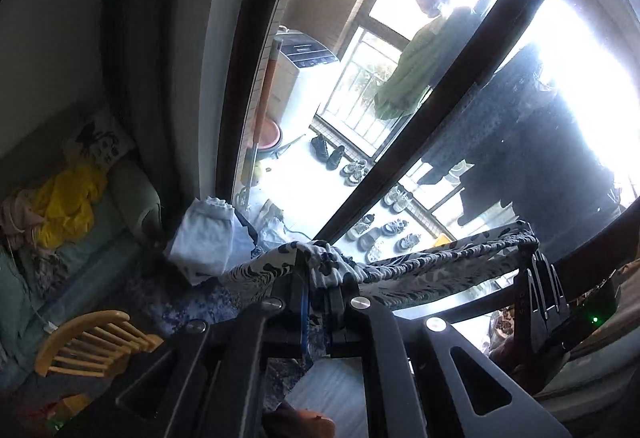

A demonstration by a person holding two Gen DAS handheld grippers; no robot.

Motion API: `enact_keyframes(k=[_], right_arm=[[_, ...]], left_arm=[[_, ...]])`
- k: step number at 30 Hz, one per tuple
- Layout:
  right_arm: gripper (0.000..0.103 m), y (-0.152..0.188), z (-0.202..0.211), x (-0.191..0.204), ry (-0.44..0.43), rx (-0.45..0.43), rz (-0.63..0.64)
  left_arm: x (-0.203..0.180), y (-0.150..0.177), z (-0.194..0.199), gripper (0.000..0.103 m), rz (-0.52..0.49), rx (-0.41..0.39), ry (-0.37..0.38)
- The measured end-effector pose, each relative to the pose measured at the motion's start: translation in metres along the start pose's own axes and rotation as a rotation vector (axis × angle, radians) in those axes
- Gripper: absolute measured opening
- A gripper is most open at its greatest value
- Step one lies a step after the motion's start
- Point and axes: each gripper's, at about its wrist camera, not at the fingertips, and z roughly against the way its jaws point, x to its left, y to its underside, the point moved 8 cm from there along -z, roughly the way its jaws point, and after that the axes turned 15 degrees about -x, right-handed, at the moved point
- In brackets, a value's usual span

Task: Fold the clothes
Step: 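Hold the elastic cuff with both grippers and stretch it taut between them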

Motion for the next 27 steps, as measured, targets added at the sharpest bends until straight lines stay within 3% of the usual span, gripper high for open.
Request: enact_keyframes(k=[4,9,17,21,27], right_arm=[[0.003,0.036,-0.016,0.006,-0.012,0.046,0.005],[0.003,0.099,-0.031,0.014,-0.034,0.151,0.014],[0.003,0.192,-0.052,0.026,-0.167,0.422,-0.048],[0.003,0.214,-0.059,0.025,-0.175,0.477,-0.049],[0.003,0.215,-0.089,0.021,-0.167,0.490,-0.059]], left_arm=[[0.013,0.023,-0.020,0.005,-0.006,0.026,-0.024],[0.033,0.059,-0.064,0.005,-0.003,0.135,-0.075],[0.066,0.118,-0.121,0.005,0.029,0.349,-0.138],[0.072,0.120,-0.138,0.005,0.056,0.372,-0.155],[0.075,0.106,-0.152,0.005,0.081,0.357,-0.167]])
